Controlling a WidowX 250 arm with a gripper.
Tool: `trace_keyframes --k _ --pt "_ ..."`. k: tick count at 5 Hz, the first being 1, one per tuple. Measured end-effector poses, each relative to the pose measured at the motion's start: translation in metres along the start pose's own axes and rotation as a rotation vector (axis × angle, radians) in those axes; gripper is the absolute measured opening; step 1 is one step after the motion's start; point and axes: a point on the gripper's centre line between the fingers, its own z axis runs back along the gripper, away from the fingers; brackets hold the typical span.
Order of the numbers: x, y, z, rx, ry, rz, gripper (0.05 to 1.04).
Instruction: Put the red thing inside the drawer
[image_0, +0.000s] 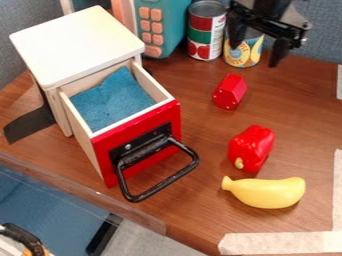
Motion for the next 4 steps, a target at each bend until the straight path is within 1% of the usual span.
trace_keyframes --k 1,2,3,4 --pt "-0.004 0.015 -0.019 0.041 0.033 0.056 1.001" --pt "-0.011 0.028 -0.029 0.055 0.049 0.098 1.001" --pt "-0.022 0.033 -0.046 0.079 0.061 0.164 1.001" --pt "-0.024 0.03 -0.059 0.075 0.059 0.22 1.001"
